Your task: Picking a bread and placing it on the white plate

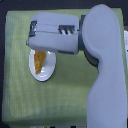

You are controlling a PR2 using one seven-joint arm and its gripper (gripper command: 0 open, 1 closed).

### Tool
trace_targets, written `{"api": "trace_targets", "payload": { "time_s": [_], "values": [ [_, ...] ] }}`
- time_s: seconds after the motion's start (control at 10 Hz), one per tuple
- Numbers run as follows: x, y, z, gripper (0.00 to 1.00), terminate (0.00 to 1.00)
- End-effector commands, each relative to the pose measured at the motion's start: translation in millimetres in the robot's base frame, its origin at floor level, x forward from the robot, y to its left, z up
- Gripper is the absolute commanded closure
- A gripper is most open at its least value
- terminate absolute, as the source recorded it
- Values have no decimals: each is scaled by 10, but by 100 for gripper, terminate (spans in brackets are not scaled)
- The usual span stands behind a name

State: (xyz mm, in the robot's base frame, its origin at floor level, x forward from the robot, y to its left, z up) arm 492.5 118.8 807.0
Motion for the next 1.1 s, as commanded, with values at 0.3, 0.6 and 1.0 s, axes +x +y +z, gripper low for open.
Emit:
{"api": "trace_targets", "payload": {
  "time_s": [0.3,0.6,1.0],
  "values": [
    [525,-409,675,0,0],
    [641,-964,1046,0,0],
    [548,-1546,1260,0,0]
  ]
}}
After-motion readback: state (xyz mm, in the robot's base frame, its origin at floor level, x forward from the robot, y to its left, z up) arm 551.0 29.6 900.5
